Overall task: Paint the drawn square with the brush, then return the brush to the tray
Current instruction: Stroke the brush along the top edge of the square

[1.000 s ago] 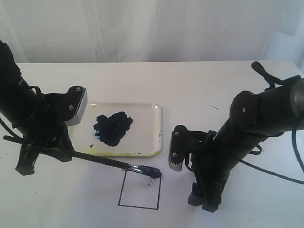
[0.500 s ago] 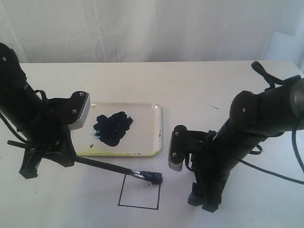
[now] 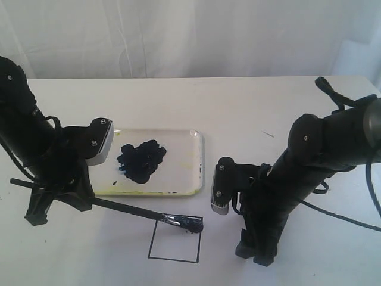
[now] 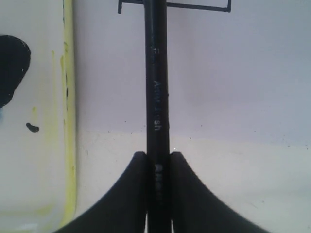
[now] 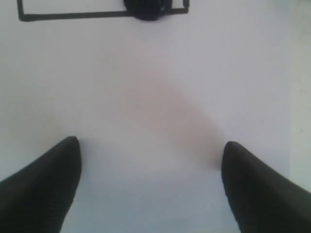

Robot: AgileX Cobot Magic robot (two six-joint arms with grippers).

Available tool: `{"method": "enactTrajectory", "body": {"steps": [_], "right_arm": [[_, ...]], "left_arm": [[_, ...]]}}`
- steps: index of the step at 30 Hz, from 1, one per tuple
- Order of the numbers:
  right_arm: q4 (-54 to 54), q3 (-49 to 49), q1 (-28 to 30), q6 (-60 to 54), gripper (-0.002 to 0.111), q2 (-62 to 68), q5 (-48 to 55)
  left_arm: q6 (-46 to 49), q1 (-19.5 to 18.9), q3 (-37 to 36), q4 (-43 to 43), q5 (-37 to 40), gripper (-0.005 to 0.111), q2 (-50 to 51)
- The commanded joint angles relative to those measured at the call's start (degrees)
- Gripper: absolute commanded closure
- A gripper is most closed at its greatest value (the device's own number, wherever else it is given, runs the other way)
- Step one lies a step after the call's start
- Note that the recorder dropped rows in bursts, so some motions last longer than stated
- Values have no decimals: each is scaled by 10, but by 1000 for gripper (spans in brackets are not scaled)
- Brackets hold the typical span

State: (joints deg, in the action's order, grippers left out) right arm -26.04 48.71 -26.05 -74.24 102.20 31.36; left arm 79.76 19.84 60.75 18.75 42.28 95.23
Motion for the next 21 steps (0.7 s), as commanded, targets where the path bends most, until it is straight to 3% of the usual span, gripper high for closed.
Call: {"method": "enactTrajectory", "body": {"steps": [1, 11, 21], "right_arm": [[6, -2, -2, -4, 34, 6, -8], [6, -2, -2, -4, 34, 6, -8], [6, -2, -2, -4, 34, 6, -8]], "left_arm": [[-5, 3, -3, 1, 5, 107, 1], [-5, 3, -3, 0, 7, 107, 1], [-40, 3, -3, -55, 9, 107, 1]]}}
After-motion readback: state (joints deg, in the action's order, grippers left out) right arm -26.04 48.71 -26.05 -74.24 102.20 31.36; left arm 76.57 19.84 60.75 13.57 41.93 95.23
